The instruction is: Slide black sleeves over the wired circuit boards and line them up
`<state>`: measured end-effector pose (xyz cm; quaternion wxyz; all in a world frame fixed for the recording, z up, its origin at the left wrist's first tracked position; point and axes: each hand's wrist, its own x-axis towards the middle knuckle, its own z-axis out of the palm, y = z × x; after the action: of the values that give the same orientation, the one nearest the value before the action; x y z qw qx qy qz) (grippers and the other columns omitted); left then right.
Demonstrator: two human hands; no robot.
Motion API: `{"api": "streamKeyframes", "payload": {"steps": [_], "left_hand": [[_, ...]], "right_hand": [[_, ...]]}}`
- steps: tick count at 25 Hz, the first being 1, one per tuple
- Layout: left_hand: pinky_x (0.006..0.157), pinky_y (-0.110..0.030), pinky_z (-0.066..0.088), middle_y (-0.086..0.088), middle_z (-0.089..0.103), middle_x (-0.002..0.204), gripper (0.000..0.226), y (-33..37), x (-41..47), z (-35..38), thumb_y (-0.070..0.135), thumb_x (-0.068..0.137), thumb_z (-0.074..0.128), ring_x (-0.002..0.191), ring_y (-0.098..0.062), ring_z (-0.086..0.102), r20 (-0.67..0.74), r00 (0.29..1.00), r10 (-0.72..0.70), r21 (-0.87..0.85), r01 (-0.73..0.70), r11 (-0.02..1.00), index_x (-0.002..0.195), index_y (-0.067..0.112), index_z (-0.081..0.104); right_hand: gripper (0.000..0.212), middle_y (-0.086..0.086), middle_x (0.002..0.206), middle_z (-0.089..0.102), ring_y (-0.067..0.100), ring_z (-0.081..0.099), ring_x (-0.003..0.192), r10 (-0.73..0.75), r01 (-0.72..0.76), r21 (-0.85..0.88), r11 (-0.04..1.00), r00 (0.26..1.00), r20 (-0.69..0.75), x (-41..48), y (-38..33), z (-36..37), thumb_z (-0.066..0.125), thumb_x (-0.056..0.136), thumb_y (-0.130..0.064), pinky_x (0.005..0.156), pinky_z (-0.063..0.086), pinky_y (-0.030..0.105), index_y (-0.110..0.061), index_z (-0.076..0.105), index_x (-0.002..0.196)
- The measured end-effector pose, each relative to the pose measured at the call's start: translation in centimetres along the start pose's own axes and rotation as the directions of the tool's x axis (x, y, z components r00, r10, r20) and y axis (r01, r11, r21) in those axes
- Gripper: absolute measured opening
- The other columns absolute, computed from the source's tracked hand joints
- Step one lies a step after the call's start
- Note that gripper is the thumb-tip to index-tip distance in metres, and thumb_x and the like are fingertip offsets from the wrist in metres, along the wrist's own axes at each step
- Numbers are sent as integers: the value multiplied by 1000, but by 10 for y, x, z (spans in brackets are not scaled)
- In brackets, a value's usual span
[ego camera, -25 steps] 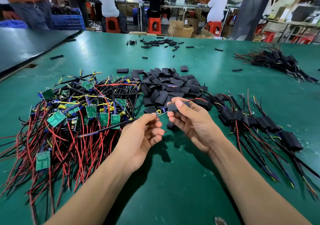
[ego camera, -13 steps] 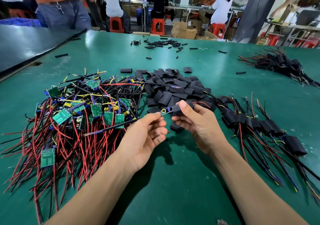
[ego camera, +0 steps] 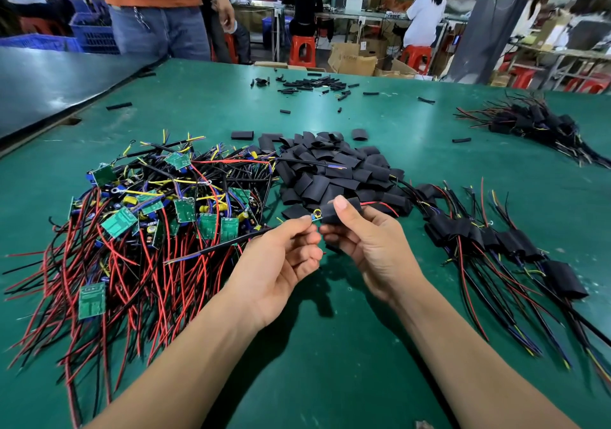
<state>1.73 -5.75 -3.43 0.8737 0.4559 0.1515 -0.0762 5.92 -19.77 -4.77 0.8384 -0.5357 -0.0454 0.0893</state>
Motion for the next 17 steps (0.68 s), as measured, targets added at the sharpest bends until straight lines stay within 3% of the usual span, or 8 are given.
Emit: {"api": "streamKeyframes", "payload": {"steps": [6, 13, 17], "left_hand": [[47, -21, 45, -3, 60, 64, 18, -4, 0, -1, 19, 93, 64, 47, -14, 56, 19, 997, 71, 120, -73, 990, 79, 8, 67], [47, -22, 48, -2, 62, 65, 13, -1, 1, -3, 16, 92, 63, 48, -15, 59, 42, 995, 91, 130, -96, 987, 87, 5, 65], [48, -23, 48, -7, 65, 69, 10, -5, 1, -3, 14, 93, 64, 49, -18, 60, 35, 973, 229, 231, -230, 945, 87, 6, 64]], "right_hand": [[43, 11, 91, 76, 16, 67, 69, 9, -6, -47, 999, 998, 55, -4, 0, 3, 80, 69, -35, 71, 56, 27, -2, 74, 96], [40, 8, 102, 75, 14, 62, 72, 46, -42, -32, 999, 990, 132, -4, -4, 2, 74, 77, -25, 72, 52, 30, -8, 68, 112], [46, 11, 106, 74, 15, 63, 74, 79, -80, 6, 997, 988, 129, -3, -6, 2, 66, 84, -25, 69, 53, 25, -3, 62, 124]]}}
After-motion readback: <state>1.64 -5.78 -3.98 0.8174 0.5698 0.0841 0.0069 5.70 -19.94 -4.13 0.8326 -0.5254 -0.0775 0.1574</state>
